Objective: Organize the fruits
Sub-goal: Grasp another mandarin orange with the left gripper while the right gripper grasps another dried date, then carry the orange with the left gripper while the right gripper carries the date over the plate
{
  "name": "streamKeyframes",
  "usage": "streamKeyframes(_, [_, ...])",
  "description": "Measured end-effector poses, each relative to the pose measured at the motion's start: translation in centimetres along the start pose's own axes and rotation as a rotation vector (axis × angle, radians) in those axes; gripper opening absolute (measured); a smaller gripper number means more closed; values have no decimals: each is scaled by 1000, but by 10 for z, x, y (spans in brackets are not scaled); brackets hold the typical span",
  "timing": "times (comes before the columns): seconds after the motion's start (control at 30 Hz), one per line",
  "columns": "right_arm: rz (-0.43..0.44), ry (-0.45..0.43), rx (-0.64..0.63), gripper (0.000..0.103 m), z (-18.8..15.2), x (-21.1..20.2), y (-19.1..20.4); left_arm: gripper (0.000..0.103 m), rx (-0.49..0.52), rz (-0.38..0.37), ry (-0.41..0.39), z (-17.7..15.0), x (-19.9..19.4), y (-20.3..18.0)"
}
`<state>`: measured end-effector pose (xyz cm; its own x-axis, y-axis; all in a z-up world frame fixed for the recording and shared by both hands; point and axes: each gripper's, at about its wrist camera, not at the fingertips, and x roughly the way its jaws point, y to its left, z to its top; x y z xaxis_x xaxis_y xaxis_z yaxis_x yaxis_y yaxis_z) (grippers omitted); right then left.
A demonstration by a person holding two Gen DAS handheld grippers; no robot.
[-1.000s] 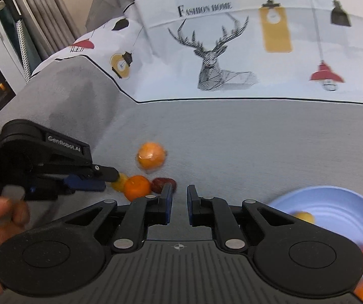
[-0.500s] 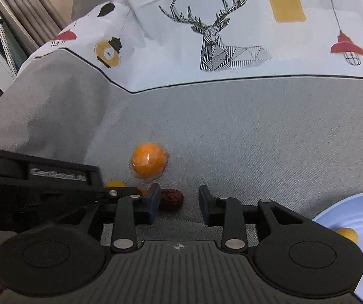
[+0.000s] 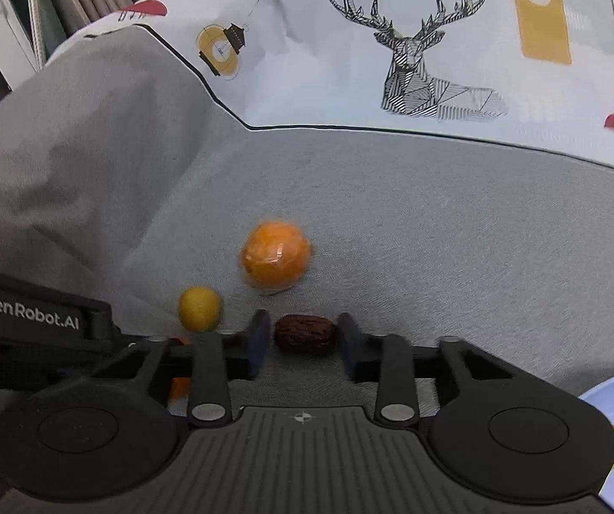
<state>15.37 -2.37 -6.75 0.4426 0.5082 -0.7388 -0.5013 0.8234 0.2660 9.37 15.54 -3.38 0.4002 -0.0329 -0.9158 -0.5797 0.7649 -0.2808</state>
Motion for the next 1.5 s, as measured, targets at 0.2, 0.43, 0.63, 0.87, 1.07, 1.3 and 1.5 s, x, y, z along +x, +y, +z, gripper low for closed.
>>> streamKeyframes(0.2, [-25, -46, -16, 34, 4, -13, -1, 37, 30, 10, 8, 1, 3, -5])
streamKeyframes(0.43, [-19, -97, 2, 34, 8, -54, -7, 36, 108, 22, 31, -3, 10, -16])
streamKeyframes(0.63, [-40, -175, 31, 34, 13, -131, -14, 35, 171, 25, 25, -8, 7, -22])
streamKeyframes(0.87, [-143, -198, 42, 34, -27, -191, -33, 35, 286, 5, 27, -20, 0, -29])
streamKeyframes(1.07, [-168, -125, 230, 34, -79, -188, -73, 35, 334, 0, 18, -28, -2, -40])
streamKeyframes(1.3, [-248, -145, 201, 34, -91, -207, -98, 35, 355, 6, 10, -27, 1, -46])
streamKeyframes(1.5, [-259, -145, 208, 34, -93, -211, -119, 35, 373, 19, -7, -24, 4, -49])
